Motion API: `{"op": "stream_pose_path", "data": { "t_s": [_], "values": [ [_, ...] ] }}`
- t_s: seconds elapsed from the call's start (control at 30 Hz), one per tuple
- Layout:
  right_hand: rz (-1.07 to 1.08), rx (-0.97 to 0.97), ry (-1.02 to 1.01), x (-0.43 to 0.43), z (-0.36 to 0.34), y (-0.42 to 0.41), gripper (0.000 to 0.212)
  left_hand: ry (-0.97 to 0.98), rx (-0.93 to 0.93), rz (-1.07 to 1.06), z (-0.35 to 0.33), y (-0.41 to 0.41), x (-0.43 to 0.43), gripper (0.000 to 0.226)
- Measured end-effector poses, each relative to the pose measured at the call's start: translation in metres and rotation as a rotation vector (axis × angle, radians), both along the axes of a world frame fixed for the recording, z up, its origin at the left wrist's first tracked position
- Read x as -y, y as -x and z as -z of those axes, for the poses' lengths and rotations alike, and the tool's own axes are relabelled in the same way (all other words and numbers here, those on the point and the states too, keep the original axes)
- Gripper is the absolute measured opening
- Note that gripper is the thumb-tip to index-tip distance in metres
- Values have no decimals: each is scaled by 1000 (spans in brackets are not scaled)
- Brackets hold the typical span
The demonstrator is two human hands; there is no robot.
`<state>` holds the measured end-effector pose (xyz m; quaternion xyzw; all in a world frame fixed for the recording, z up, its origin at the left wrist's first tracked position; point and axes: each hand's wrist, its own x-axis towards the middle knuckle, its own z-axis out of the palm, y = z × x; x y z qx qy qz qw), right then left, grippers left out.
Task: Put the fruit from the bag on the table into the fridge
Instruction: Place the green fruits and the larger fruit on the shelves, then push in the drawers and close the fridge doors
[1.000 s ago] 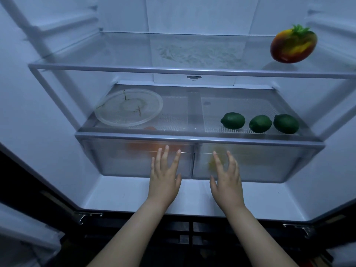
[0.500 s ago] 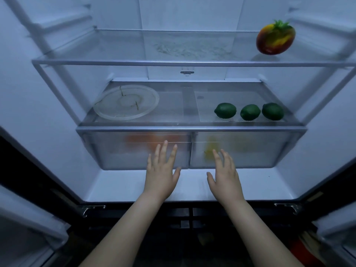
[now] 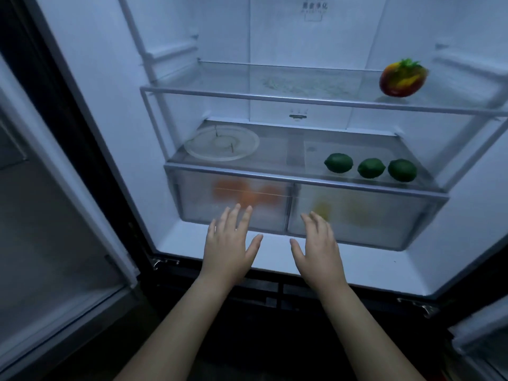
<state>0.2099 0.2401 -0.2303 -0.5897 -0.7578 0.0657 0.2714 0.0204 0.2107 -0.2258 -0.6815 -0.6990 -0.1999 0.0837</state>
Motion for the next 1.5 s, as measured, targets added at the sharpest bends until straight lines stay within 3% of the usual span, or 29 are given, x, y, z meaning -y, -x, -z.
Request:
{"op": "stream_pose_path", "data": {
  "t_s": [0.43, 0.57, 0.73, 0.9, 1.17, 1.5],
  "values": [
    [-202, 46, 90, 56, 24, -49, 56, 281, 39, -184, 31, -56, 117, 74],
    [-303, 33, 99, 74, 23, -28, 56, 286, 64, -275, 20, -39, 144, 63],
    [-421, 8, 74, 93, 14, 14, 56, 269, 89, -379, 12, -4, 179, 63],
    [-532, 20, 41, 115, 11, 66, 56, 259, 79, -493, 15, 43, 223, 80],
    [-705, 79, 48, 175, 8, 187, 62, 205, 85, -667, 20, 141, 302, 72],
    [-893, 191, 115, 255, 14, 322, 70, 234, 127, -710, 45, 248, 366, 67]
  ]
}}
